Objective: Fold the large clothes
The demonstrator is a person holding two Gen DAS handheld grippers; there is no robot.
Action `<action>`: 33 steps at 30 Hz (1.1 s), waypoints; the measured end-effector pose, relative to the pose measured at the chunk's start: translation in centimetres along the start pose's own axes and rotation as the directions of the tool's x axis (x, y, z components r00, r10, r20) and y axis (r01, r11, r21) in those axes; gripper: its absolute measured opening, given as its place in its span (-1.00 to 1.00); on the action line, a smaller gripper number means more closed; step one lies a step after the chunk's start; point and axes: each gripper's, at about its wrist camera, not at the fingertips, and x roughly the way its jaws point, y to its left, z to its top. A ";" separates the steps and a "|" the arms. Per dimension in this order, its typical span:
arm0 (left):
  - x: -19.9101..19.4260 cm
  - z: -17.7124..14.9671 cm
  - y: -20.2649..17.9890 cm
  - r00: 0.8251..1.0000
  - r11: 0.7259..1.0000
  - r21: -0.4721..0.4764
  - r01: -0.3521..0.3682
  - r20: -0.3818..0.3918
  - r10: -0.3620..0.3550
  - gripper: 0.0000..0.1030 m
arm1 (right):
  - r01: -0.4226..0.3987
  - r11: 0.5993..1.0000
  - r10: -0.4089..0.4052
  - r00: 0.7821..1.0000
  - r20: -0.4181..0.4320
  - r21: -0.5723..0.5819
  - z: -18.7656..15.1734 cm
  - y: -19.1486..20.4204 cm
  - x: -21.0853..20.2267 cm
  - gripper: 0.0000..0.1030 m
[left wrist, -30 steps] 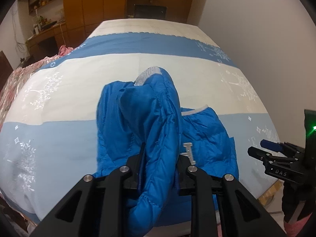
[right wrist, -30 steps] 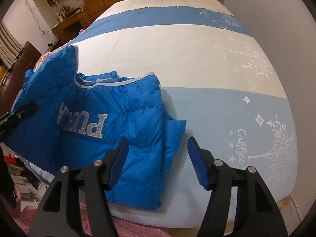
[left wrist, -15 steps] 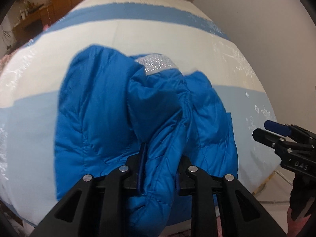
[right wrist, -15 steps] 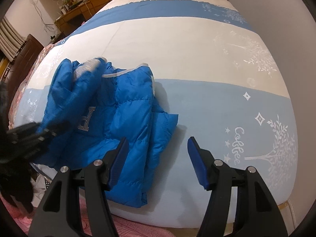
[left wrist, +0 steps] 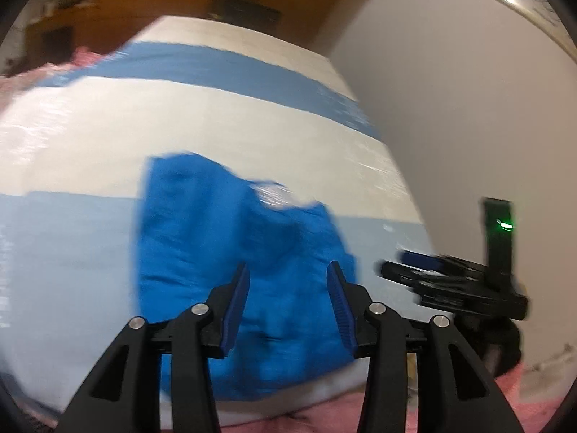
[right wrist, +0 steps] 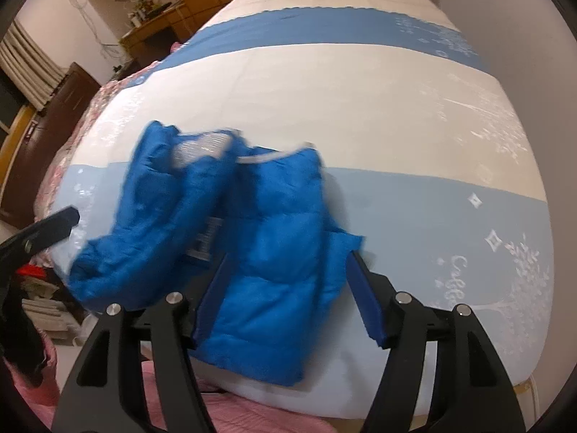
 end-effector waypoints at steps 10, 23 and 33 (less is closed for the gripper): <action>3.4 0.8 4.0 0.970 0.973 0.039 -0.226 -0.085 0.229 -0.16 | -0.037 0.999 0.035 0.991 -0.130 -0.009 2.8 7.0 2.8 0.49; 5.1 1.8 6.9 0.968 0.975 0.033 -0.220 -0.116 0.222 -0.17 | -0.060 0.994 0.078 0.969 -0.234 0.086 3.9 9.0 9.0 -0.50; 4.5 2.3 6.9 0.979 0.984 0.034 -0.173 -0.107 0.176 -0.18 | -0.139 0.990 0.141 0.986 -0.089 0.028 3.5 7.8 1.1 -0.80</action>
